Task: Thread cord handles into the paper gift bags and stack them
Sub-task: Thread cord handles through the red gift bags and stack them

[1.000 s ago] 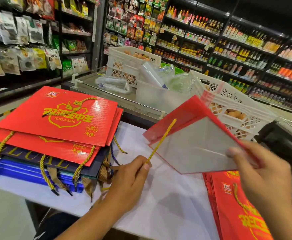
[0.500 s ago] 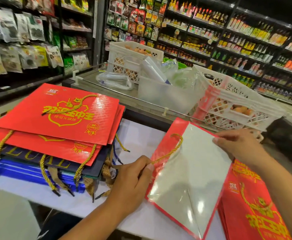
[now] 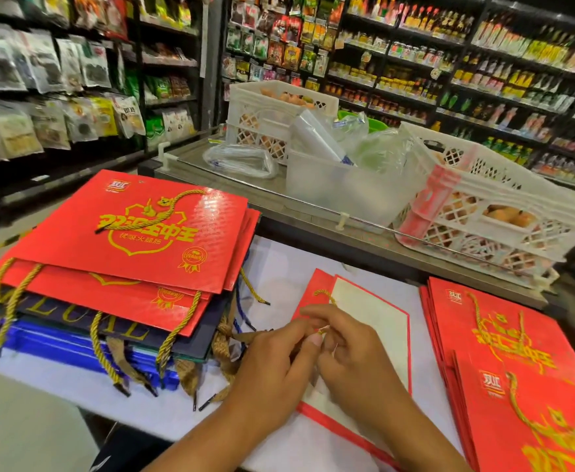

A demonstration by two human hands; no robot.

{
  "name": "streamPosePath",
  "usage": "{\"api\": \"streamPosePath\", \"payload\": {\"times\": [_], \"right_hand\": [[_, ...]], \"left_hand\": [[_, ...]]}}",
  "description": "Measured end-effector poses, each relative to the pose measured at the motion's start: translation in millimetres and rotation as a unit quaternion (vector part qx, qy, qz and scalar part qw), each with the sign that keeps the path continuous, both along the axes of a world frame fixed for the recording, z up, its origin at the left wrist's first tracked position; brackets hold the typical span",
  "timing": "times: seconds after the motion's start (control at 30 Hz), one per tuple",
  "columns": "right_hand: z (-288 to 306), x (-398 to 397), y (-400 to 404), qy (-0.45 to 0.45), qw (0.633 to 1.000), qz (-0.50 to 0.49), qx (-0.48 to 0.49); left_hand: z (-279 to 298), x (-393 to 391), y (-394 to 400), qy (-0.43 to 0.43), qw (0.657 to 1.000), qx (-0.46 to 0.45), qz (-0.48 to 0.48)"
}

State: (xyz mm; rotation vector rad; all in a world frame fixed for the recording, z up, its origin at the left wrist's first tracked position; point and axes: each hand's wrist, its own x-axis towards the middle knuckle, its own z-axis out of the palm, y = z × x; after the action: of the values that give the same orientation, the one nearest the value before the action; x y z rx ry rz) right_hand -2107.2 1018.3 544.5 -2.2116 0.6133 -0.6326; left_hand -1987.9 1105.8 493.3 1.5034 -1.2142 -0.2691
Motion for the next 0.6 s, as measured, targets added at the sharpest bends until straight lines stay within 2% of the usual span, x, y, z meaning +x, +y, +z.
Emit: {"api": "streamPosePath", "payload": {"times": [0.17,0.37,0.6], "right_hand": [[-18,-4,-10,-0.084,0.991,-0.047,0.094],[-26,-10,-31,-0.157,0.974,-0.104,0.128],[-39,-19,-40,-0.218,0.942,-0.184,0.179]], "left_hand": [[-3,-1,0,0.023,1.0,0.0,-0.001],[-3,0,-1,0.027,0.999,0.013,0.023],[-4,0,-2,0.079,0.995,0.016,0.053]]}}
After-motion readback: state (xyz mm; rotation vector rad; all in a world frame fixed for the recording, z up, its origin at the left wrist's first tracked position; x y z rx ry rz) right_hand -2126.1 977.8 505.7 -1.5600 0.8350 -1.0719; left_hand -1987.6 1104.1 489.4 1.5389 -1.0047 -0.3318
